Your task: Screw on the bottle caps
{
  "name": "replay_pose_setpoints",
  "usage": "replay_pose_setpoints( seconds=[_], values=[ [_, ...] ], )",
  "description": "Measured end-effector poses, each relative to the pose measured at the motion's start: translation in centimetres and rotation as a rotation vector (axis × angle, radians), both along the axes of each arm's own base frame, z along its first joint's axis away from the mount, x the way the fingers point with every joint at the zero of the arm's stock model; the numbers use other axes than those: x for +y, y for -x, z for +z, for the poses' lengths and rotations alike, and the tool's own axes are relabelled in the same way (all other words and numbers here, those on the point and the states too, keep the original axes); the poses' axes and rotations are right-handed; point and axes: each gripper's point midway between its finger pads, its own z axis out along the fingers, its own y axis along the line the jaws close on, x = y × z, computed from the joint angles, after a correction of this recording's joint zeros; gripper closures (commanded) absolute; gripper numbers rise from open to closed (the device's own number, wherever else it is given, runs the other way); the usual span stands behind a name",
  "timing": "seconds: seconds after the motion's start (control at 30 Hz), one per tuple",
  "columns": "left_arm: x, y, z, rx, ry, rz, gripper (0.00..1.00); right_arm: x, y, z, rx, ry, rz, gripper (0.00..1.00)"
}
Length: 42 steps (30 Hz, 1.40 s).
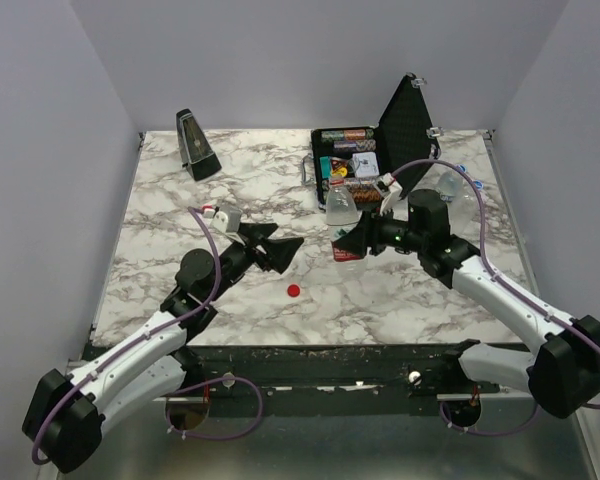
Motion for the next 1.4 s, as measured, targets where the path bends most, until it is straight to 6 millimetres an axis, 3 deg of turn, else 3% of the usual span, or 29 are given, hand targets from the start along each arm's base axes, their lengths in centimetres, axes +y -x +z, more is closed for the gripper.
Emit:
replay_pose_setpoints(
  seconds=[0.2, 0.43, 0.83, 1.23, 1.4],
  values=[
    [-2.8, 1.6, 2.6, -0.064, 0.072, -0.127, 0.01, 4.2, 3.5, 2.9, -0.067, -0.149, 0.127, 0.48],
    [-4.1, 2.1, 5.3, -0.126, 0.138, -0.178, 0.01, 6.7, 6.0, 5.1, -0.110, -0.231, 0.215, 0.48],
    [-5.1, 2.4, 7.4, -0.114, 0.202, -0.227, 0.05, 7.5, 7.9, 5.6, -0.134, -0.249, 0.320, 0.48],
    [-6.9, 3.3, 6.1, -0.037, 0.174, -0.338, 0.11, 7.8, 9.1, 7.0, -0.184, -0.268, 0.421, 0.48],
    [-7.2, 3.9, 6.3, -0.038, 0.185, -0.379, 0.19, 7.8, 9.5, 7.0, -0.186, -0.272, 0.447, 0.48]
  ],
)
